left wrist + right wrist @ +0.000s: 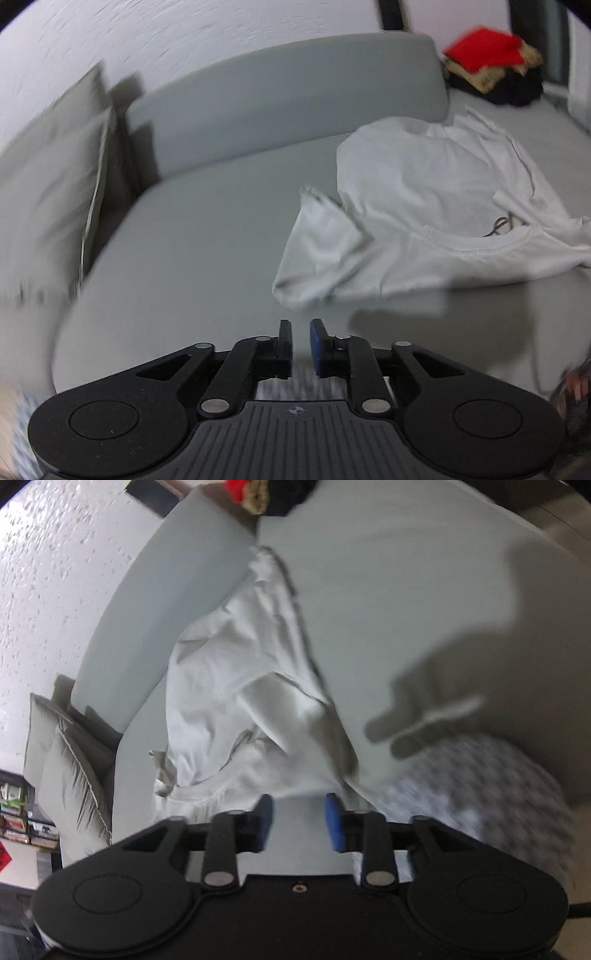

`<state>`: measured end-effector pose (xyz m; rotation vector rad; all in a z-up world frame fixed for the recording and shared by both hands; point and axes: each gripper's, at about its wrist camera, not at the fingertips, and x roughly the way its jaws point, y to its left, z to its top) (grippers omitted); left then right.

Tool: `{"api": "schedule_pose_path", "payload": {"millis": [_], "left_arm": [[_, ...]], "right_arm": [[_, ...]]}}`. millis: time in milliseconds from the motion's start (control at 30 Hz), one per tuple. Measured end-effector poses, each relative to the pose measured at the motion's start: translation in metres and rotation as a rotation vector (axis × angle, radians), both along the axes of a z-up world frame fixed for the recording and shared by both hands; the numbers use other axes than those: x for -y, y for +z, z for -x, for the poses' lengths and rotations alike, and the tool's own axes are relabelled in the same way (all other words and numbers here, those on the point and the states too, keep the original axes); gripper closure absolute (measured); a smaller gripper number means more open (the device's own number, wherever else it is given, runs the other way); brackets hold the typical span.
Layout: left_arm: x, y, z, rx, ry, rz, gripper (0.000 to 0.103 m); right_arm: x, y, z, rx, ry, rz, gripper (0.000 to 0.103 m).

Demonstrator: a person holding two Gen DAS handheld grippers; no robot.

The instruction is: Fold clothes

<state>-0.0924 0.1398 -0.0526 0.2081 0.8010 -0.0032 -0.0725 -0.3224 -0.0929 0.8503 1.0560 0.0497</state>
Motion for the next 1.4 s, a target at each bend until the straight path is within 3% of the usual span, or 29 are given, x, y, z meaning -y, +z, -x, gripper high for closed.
{"api": "schedule_pose_path", "payload": {"millis": [100, 167, 233, 267, 300, 400, 567, 633, 700, 800, 833, 900, 967, 1000, 1033, 1067, 1100, 1267, 1400], "left_arm": [[-0.003, 0.012, 0.000, 0.029, 0.010, 0.068, 0.064], [0.011, 0.014, -0.017, 0.050, -0.031, 0.068, 0.059], [0.028, 0.011, -0.035, 0.070, -0.112, 0.042, 0.046], [0.037, 0.007, -0.042, 0.082, -0.157, 0.018, 0.029], [0.046, 0.001, -0.048, 0.096, -0.194, -0.016, 0.024], [0.065, -0.013, -0.073, 0.107, -0.239, -0.115, 0.025], [0.074, -0.032, -0.111, 0.067, -0.351, -0.087, 0.028], [0.086, -0.046, -0.121, 0.042, -0.428, -0.142, 0.030], [0.095, -0.054, -0.128, 0.023, -0.495, -0.182, 0.036], [0.096, -0.055, -0.133, -0.014, -0.581, -0.162, 0.034], [0.096, -0.056, -0.134, -0.035, -0.612, -0.154, 0.032], [0.095, -0.060, -0.136, -0.079, -0.661, -0.158, 0.028], [0.096, -0.066, -0.136, -0.116, -0.690, -0.178, 0.034], [0.096, -0.068, -0.135, -0.123, -0.698, -0.185, 0.051], [0.097, -0.068, -0.134, -0.121, -0.704, -0.188, 0.065], [0.097, -0.067, -0.132, -0.118, -0.702, -0.194, 0.096], [0.097, -0.064, -0.130, -0.103, -0.692, -0.204, 0.100], [0.083, -0.041, -0.092, 0.027, -0.662, -0.225, 0.101], [0.077, -0.037, -0.037, 0.017, -0.711, -0.255, 0.100]], "right_arm": [[0.002, 0.015, 0.006, 0.065, -0.028, 0.050, 0.049], [-0.008, 0.021, -0.004, 0.131, 0.015, 0.070, 0.049], [-0.021, 0.025, -0.018, 0.197, 0.072, 0.080, 0.049], [-0.027, 0.023, -0.029, 0.220, 0.104, 0.091, 0.049], [-0.033, 0.018, -0.041, 0.222, 0.133, 0.115, 0.049], [-0.042, 0.007, -0.057, 0.174, 0.140, 0.221, 0.050], [-0.040, -0.012, -0.065, 0.110, 0.109, 0.234, 0.049], [-0.044, -0.012, -0.066, 0.128, 0.129, 0.296, 0.049], [-0.046, -0.004, -0.070, 0.217, 0.154, 0.309, 0.049], [-0.057, 0.007, -0.083, 0.276, 0.292, 0.323, 0.047], [-0.065, 0.005, -0.089, 0.264, 0.376, 0.332, 0.037], [-0.076, -0.004, -0.099, 0.226, 0.507, 0.360, 0.032], [-0.085, -0.015, -0.107, 0.188, 0.614, 0.392, 0.034], [-0.089, -0.021, -0.112, 0.168, 0.667, 0.407, 0.045], [-0.092, -0.025, -0.113, 0.154, 0.709, 0.412, 0.067], [-0.094, -0.026, -0.110, 0.146, 0.734, 0.408, 0.080], [-0.095, -0.025, -0.106, 0.142, 0.751, 0.414, 0.099], [-0.100, 0.007, -0.063, 0.290, 0.779, 0.472, 0.100], [-0.102, 0.025, -0.012, 0.349, 0.818, 0.505, 0.100]]}}
